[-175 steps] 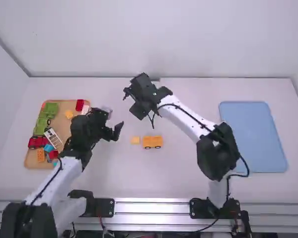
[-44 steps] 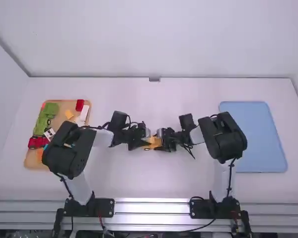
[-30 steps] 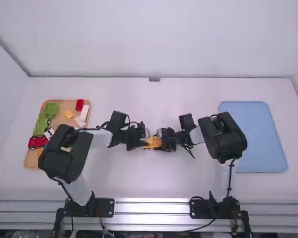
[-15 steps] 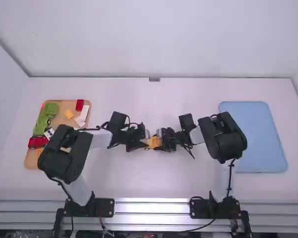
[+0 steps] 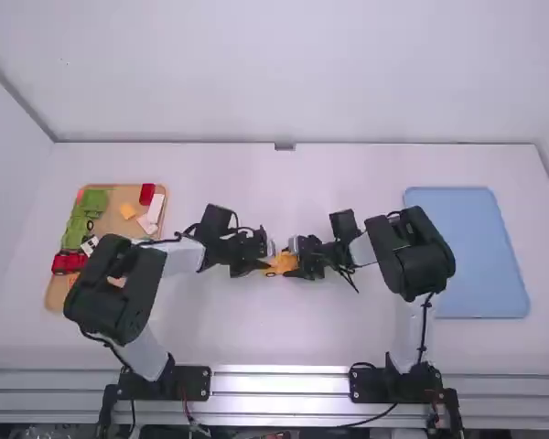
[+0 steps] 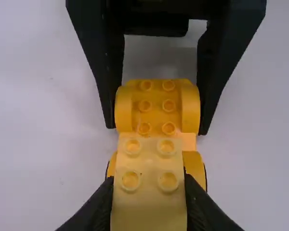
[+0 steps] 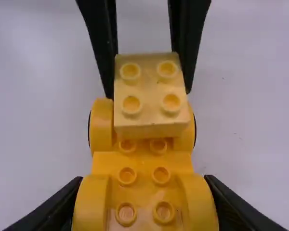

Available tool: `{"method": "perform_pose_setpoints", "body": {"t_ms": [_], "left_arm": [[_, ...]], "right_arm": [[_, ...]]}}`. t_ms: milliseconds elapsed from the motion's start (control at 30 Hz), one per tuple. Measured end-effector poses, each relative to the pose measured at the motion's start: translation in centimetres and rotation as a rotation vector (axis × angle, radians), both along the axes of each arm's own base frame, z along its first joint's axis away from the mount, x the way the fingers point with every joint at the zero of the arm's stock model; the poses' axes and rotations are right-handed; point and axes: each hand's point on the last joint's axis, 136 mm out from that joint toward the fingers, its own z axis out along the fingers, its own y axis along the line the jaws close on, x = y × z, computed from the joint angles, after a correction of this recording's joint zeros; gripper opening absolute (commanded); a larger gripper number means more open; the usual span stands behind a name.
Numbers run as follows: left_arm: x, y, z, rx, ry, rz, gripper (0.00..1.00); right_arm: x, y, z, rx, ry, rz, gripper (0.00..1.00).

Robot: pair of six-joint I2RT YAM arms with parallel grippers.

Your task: Assemble lego blocks to make yellow taxi

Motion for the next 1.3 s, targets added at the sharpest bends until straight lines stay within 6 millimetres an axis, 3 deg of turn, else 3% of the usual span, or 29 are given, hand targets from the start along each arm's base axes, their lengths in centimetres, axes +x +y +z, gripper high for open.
{"method": "perform_pose_setpoints", "body": {"t_ms": [267, 467, 800, 933, 967, 1033, 1100, 1300], "left_arm": [[-0.04, -0.31, -0.12, -0.020, 0.006, -0.008, 0.21], [-0.29, -0.42, -0.11, -0.030, 0.017, -0.015, 0.13], [-0.58, -0.53, -0.14, -0.045, 0.053, -0.003, 0.15], [-0.56, -0.53, -0.13, -0.046, 0.058, 0.002, 0.36], [-0.55, -0.52, -0.13, -0.045, 0.055, 0.000, 0.52], [-0.60, -0.49, -0.21, -0.043, 0.061, 0.004, 0.73], [-0.63, -0.43, -0.37, -0.038, 0.063, 0.004, 0.78], [-0.76, -0.34, -0.62, -0.031, 0.076, 0.008, 0.79]], "right_arm": [[-0.02, 0.01, 0.02, 0.001, 0.001, 0.001, 0.51], [-0.09, 0.02, 0.05, 0.004, 0.002, 0.004, 0.51], [-0.08, 0.02, 0.04, 0.003, 0.004, 0.002, 0.51], [-0.08, 0.02, 0.04, 0.003, 0.004, 0.002, 0.52], [-0.07, 0.02, 0.04, 0.003, 0.003, 0.002, 0.51], [-0.05, 0.01, 0.02, 0.002, 0.002, 0.001, 0.51], [-0.04, 0.01, 0.03, 0.002, 0.001, 0.001, 0.51], [-0.04, 0.01, 0.02, 0.001, 0.002, 0.001, 0.51]]}}
